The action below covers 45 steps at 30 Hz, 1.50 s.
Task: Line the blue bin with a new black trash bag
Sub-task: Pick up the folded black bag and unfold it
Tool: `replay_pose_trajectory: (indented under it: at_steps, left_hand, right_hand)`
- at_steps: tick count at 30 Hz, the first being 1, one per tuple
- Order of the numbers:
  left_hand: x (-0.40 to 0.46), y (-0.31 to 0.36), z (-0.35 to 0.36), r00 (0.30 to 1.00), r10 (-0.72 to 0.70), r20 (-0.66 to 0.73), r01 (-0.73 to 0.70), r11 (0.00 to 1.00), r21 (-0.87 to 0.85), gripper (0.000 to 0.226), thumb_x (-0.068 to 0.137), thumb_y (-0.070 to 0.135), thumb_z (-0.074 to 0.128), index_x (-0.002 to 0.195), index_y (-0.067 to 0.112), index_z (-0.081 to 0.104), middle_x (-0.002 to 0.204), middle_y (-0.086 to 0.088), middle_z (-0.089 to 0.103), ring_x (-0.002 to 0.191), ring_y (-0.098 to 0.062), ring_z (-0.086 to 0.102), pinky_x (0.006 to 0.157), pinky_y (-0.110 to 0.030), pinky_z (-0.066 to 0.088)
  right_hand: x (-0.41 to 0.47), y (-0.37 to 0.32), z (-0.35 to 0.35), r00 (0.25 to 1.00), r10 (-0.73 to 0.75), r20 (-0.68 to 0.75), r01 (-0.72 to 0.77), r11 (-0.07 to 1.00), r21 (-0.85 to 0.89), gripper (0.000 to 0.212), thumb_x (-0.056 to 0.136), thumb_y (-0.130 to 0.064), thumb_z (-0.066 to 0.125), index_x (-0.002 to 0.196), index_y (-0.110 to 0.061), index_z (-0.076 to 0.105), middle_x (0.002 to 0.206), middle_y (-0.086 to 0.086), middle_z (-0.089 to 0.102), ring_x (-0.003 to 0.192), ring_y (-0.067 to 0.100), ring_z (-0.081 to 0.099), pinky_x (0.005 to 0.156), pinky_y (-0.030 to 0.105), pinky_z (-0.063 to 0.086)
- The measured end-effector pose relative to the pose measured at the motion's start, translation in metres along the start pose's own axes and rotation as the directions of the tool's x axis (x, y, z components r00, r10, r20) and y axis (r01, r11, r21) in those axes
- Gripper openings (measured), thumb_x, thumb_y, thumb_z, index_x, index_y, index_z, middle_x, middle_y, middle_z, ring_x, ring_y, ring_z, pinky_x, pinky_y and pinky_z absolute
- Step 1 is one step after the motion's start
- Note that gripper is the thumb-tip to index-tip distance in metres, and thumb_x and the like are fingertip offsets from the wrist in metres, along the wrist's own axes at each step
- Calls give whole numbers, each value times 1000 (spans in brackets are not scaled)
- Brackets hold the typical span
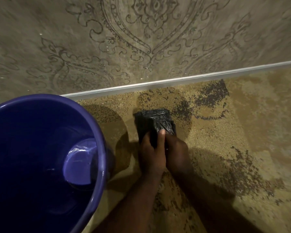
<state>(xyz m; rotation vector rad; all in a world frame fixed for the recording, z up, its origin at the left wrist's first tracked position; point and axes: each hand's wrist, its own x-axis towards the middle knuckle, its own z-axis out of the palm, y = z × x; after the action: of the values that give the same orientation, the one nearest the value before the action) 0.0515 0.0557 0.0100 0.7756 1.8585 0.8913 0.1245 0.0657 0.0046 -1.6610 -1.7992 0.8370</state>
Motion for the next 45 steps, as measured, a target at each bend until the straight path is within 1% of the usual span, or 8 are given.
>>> replay_pose_trajectory:
  at_steps: [6,10,14,18,21,29,34,45]
  left_hand:
    - [2,33,-15,954,-256,-159,236,962,-135,37,97,33,54,114,3,67,103,-12,71,95,-23,67,73,-27,50]
    - [-32,65,-39,990,-28,-137,52,983,176,26,100,29,47,99,13,67,81,0,65,79,-15,67,54,-13,36]
    - [-79,117,-66,953,203,225,-303,626,719,10,91,31,57,101,31,58,93,3,66,77,-12,64,61,-22,47]
    - [-117,193,-115,838,283,468,-546,434,716,27,94,19,54,120,24,55,115,-5,66,97,-27,66,77,-39,54]
    - [-141,253,-171,770,353,531,-633,328,701,33,91,16,57,123,22,53,114,-5,66,96,-28,65,80,-41,54]
    - [-209,417,-332,698,577,424,-710,482,513,25,93,33,47,110,30,65,102,6,72,93,-13,66,89,-28,48]
    - [-253,497,-414,649,739,181,-737,552,391,26,86,39,47,106,36,63,97,15,70,84,-1,65,81,-22,49]
    - [-347,606,-584,662,743,-98,-730,668,143,23,87,17,68,81,39,67,74,23,70,72,10,65,65,-4,44]
  right_hand:
    - [-21,-39,-20,991,-86,102,77,993,95,19,83,-9,69,101,-13,73,89,6,75,76,19,68,63,31,53]
    - [-38,-65,-50,1000,9,-15,-6,984,181,37,80,-2,69,114,-18,69,107,-6,71,94,8,66,79,30,55]
    - [-28,-94,-109,986,-24,-167,21,1000,-18,71,68,-16,84,132,-5,53,138,15,45,127,25,44,100,44,47]
    - [-1,-143,-177,936,-325,132,347,914,-211,72,61,-41,89,124,-26,59,150,18,41,139,43,36,104,66,35]
    - [-4,-190,-217,937,-138,321,171,982,-76,49,65,-43,85,109,-28,69,120,-8,68,117,21,63,97,58,46]
    - [-43,-351,-307,912,80,402,-273,849,452,18,77,-23,75,91,-11,78,89,11,78,83,26,75,69,37,60]
    - [-62,-460,-362,942,37,333,-172,908,383,31,69,-48,74,76,-18,76,75,5,75,70,17,72,60,25,55]
    - [-109,-647,-463,986,-117,117,60,912,406,7,83,-16,74,77,-14,76,66,5,69,65,10,63,59,26,47]
